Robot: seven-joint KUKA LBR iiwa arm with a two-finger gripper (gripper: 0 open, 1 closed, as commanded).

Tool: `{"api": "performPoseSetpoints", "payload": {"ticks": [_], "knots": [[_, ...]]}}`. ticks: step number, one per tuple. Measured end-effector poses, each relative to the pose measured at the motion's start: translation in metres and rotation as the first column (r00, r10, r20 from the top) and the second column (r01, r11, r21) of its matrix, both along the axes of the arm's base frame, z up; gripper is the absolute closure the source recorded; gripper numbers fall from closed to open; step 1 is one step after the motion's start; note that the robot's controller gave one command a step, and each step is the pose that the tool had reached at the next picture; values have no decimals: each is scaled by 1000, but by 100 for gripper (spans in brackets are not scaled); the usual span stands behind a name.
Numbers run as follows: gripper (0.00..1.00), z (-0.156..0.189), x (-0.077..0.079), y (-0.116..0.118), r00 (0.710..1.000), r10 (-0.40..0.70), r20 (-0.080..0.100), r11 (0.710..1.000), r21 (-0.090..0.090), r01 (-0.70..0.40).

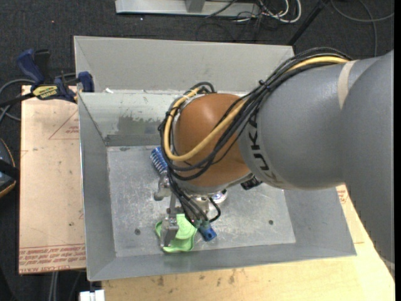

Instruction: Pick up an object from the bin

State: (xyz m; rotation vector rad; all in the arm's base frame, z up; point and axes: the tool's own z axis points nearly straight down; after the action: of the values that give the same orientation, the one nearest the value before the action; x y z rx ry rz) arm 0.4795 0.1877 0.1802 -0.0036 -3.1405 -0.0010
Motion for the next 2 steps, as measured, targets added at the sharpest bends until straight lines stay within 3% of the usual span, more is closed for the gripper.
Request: {"api": "performPoseSetpoints", "payload": {"ticks": [1, 2], "knots": [[0, -53, 76, -37, 963, 269, 17, 963, 3, -269], [0, -38, 152, -66, 984, 178, 17, 984, 1, -178]]}}
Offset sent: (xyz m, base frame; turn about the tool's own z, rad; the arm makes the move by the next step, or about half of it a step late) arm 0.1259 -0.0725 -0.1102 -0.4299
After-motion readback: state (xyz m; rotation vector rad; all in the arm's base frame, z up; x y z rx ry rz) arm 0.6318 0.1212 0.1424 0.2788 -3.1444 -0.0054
